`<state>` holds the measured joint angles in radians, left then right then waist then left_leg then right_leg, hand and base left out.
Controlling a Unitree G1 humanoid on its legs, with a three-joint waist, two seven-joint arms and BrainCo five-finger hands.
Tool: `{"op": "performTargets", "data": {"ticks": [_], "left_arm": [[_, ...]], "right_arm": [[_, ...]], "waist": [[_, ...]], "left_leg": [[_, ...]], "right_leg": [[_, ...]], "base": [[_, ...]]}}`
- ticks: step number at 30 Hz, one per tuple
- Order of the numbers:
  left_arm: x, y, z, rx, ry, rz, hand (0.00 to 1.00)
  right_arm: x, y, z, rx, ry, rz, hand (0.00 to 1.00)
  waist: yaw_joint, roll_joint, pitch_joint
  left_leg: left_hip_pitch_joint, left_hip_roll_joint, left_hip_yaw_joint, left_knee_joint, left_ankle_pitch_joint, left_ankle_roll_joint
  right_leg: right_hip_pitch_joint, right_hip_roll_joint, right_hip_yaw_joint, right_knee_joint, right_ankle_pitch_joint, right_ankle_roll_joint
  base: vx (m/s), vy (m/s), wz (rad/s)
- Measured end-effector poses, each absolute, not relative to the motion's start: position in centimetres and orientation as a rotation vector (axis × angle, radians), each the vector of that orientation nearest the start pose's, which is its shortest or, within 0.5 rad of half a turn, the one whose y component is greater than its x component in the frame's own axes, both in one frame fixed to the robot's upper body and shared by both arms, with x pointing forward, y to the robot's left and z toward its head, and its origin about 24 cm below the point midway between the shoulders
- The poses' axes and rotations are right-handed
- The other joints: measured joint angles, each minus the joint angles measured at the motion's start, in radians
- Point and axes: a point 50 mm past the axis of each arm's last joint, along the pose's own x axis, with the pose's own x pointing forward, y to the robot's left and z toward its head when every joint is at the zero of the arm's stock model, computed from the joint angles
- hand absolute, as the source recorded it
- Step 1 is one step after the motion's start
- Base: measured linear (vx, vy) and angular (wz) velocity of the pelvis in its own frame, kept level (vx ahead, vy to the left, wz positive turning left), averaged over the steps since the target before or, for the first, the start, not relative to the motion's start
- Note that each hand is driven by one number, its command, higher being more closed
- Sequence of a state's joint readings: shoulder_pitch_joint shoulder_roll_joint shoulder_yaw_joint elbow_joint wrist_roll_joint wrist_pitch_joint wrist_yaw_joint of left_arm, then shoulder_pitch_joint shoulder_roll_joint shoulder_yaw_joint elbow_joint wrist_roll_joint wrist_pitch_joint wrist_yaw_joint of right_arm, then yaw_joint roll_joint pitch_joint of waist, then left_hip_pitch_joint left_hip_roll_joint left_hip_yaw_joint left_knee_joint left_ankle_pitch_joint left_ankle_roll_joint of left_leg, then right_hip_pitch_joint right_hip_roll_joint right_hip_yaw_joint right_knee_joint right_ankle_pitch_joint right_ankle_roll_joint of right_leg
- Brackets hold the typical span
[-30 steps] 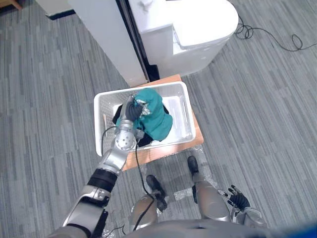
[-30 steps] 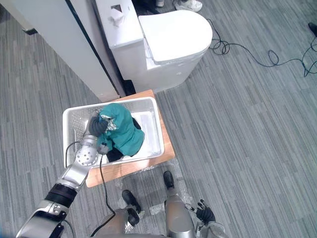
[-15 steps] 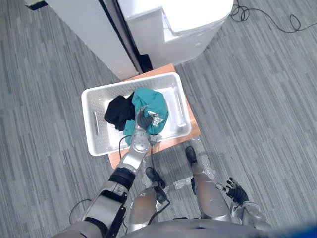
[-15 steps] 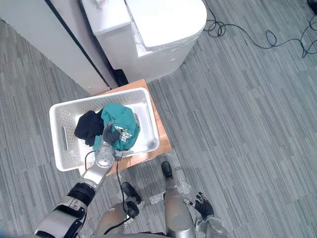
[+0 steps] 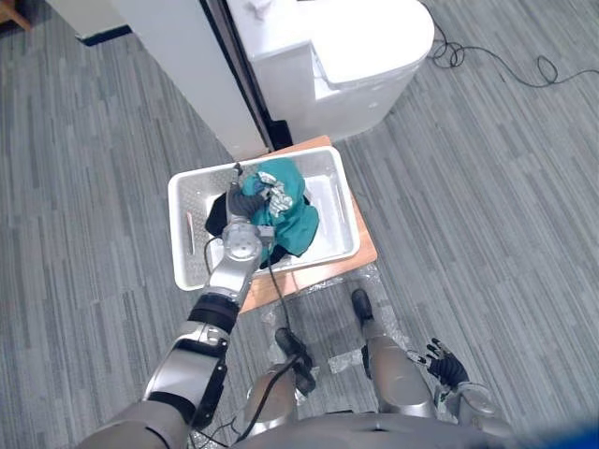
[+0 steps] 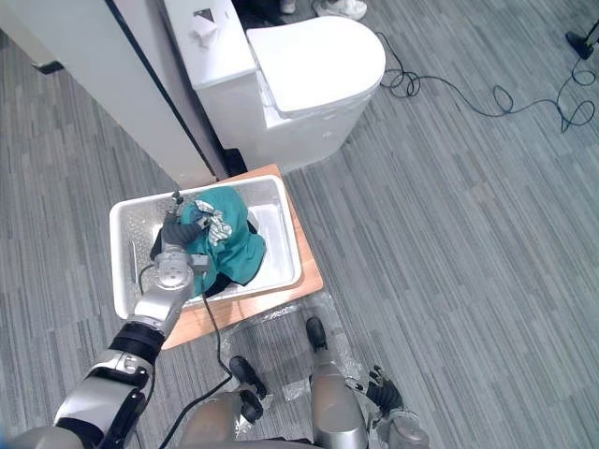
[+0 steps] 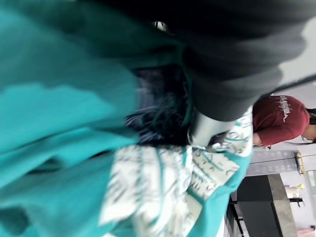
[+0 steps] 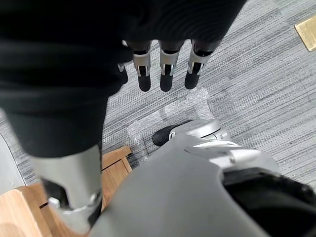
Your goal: Tidy the bed and pick cloth on bed and put in laundry
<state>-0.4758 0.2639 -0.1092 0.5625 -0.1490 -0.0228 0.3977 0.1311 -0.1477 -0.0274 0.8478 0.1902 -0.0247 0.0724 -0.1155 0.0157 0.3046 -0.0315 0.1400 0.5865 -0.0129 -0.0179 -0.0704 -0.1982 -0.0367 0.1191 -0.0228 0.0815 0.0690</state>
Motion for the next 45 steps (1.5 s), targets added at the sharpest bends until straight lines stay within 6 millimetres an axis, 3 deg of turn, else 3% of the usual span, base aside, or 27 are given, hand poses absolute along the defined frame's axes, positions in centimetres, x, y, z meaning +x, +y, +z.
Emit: {"op": "performTargets", "data": {"ticks": [5,12,13,15,17,19,21,22,23,24,25,26,27,28,30,32,34,36,40,45], "left_arm": [[32.2,20.1,3.5,0.174,0.11,0.33,0.0],[30.1,22.3,3.7,0.03,0.041,0.461,0.0],[29.6,23.1,4.3,-0.017,0.009,0.488,0.0],[29.0,26.1,6.2,-0.047,-0.07,0.572,0.0],[27.7,32.4,10.9,-0.175,-0.227,0.676,0.0],[26.8,35.1,12.7,-0.238,-0.268,0.698,0.0],[26.2,36.0,12.6,-0.315,-0.246,0.702,0.0],[25.7,36.2,11.4,-0.334,-0.192,0.706,0.0],[24.7,35.9,8.4,-0.355,-0.078,0.727,0.0],[24.2,35.8,7.2,-0.369,-0.032,0.738,0.0],[22.8,35.1,3.5,-0.41,0.096,0.776,0.0],[20.1,33.9,-1.1,-0.459,0.259,0.832,0.0],[19.2,33.4,-2.5,-0.474,0.316,0.848,0.0],[17.1,32.0,-5.4,-0.504,0.435,0.87,0.0],[12.1,28.3,-10.6,-0.559,0.699,0.903,0.0],[7.1,25.3,-13.9,-0.596,0.904,0.937,0.0],[2.9,22.7,-15.6,-0.639,1.053,0.962,0.0],[0.5,21.4,-16.4,-0.659,1.131,0.974,0.0],[-0.4,20.3,-16.8,-0.578,1.206,0.862,0.0],[1.3,20.4,-16.9,-0.283,1.278,0.547,0.0]], "right_arm": [[10.6,-20.9,-14.9,0.058,1.008,-0.132,0.0],[9.1,-20.9,-15.5,0.04,1.075,-0.141,0.0],[8.7,-20.9,-15.5,0.035,1.085,-0.141,0.0],[8.3,-21.0,-15.6,0.023,1.097,-0.14,0.0],[7.8,-21.1,-15.6,0.007,1.111,-0.134,0.0],[7.3,-21.3,-15.6,-0.017,1.127,-0.127,0.0],[6.5,-21.6,-15.6,-0.046,1.159,-0.117,0.0],[6.3,-21.7,-15.6,-0.069,1.171,-0.101,0.0],[6.3,-21.7,-15.6,-0.088,1.18,-0.086,0.0],[6.3,-21.7,-15.6,-0.089,1.184,-0.084,0.0],[6.2,-21.6,-15.7,-0.096,1.188,-0.077,0.0],[6.2,-21.4,-15.7,-0.097,1.191,-0.071,0.0],[6.1,-21.3,-15.8,-0.094,1.191,-0.07,0.0],[6.0,-21.1,-15.8,-0.087,1.194,-0.069,0.0],[5.6,-20.6,-16.0,-0.068,1.2,-0.062,0.0],[5.2,-20.1,-16.2,-0.063,1.22,-0.039,0.0],[5.0,-20.2,-16.3,-0.07,1.225,-0.011,0.0],[5.1,-20.4,-16.3,-0.081,1.227,0.003,0.0],[4.9,-20.9,-16.3,-0.066,1.234,-0.021,0.0],[5.0,-21.2,-16.3,-0.095,1.245,-0.008,0.0]], "waist": [[-0.002,0.003,-0.072],[-0.001,0.006,-0.128],[0.01,0.008,-0.14],[0.024,0.008,-0.152],[0.026,0.014,-0.171],[0.029,0.026,-0.19],[0.049,0.039,-0.223],[0.052,0.041,-0.224],[0.054,0.042,-0.231],[0.055,0.042,-0.235],[0.056,0.039,-0.24],[0.06,0.03,-0.244],[0.063,0.026,-0.245],[0.07,0.016,-0.246],[0.082,-0.003,-0.246],[0.111,-0.024,-0.259],[0.129,-0.023,-0.26],[0.137,-0.013,-0.261],[0.137,0.008,-0.269],[0.137,0.015,-0.275]], "left_leg": [[0.063,-0.009,-0.018,-0.039,0.012,-0.004],[0.122,-0.023,-0.052,-0.083,0.028,-0.003],[0.123,-0.023,-0.055,-0.083,0.028,-0.003],[0.129,-0.021,-0.053,-0.083,0.03,-0.006],[0.141,-0.012,-0.049,-0.083,0.028,-0.011],[0.156,-0.007,-0.046,-0.083,0.024,-0.017],[0.167,-0.008,-0.045,-0.083,0.017,-0.02],[0.187,-0.007,-0.047,-0.083,0.013,-0.022],[0.192,-0.006,-0.049,-0.083,0.01,-0.023],[0.193,-0.006,-0.051,-0.081,0.009,-0.023],[0.194,-0.004,-0.055,-0.072,0.003,-0.023],[0.199,-0.002,-0.057,-0.068,0.001,-0.023],[0.2,-0.002,-0.058,-0.068,0.001,-0.023],[0.199,-0.001,-0.06,-0.068,0.001,-0.023],[0.192,0.001,-0.08,-0.068,0.001,-0.022],[0.197,0.003,-0.088,-0.069,0.0,-0.024],[0.213,0.001,-0.099,-0.073,-0.004,-0.025],[0.222,0.001,-0.102,-0.074,-0.007,-0.027],[0.222,0.007,-0.104,-0.075,-0.01,-0.032],[0.226,0.02,-0.108,-0.075,-0.011,-0.039]], "right_leg": [[0.061,0.001,-0.016,-0.014,-0.006,-0.007],[0.131,-0.003,-0.052,-0.038,-0.011,-0.011],[0.137,-0.004,-0.056,-0.044,-0.011,-0.012],[0.145,-0.004,-0.055,-0.048,-0.011,-0.012],[0.158,0.002,-0.055,-0.055,-0.011,-0.013],[0.179,0.002,-0.056,-0.064,-0.013,-0.015],[0.193,0.001,-0.059,-0.068,-0.016,-0.02],[0.216,0.001,-0.065,-0.069,-0.021,-0.021],[0.23,0.0,-0.073,-0.07,-0.026,-0.021],[0.233,-0.001,-0.076,-0.07,-0.027,-0.022],[0.239,-0.002,-0.081,-0.07,-0.031,-0.021],[0.242,-0.001,-0.082,-0.07,-0.033,-0.021],[0.243,-0.001,-0.083,-0.07,-0.034,-0.02],[0.244,0.0,-0.087,-0.07,-0.036,-0.019],[0.248,-0.001,-0.109,-0.07,-0.043,-0.016],[0.252,0.0,-0.119,-0.07,-0.05,-0.019],[0.276,-0.003,-0.131,-0.07,-0.062,-0.018],[0.287,-0.003,-0.136,-0.07,-0.068,-0.017],[0.29,0.001,-0.14,-0.07,-0.076,-0.018],[0.291,0.014,-0.146,-0.071,-0.078,-0.019]], "base": [[0.01,0.003,0.05],[-0.01,0.005,0.13],[0.01,-0.001,0.1],[0.01,-0.001,0.02],[0.03,-0.041,-0.02],[0.07,-0.002,0.01],[0.08,0.025,0.03],[0.04,0.017,0.09],[0.02,0.015,0.12],[-0.01,0.006,0.14],[0.0,-0.004,0.08],[0.0,-0.01,0.05],[0.0,0.0,0.0],[-0.01,-0.02,0.08],[0.0,-0.022,0.26],[0.02,-0.013,0.21],[0.03,0.003,0.16],[0.02,-0.003,0.09],[0.01,-0.009,0.01],[0.06,-0.024,0.02]]}}
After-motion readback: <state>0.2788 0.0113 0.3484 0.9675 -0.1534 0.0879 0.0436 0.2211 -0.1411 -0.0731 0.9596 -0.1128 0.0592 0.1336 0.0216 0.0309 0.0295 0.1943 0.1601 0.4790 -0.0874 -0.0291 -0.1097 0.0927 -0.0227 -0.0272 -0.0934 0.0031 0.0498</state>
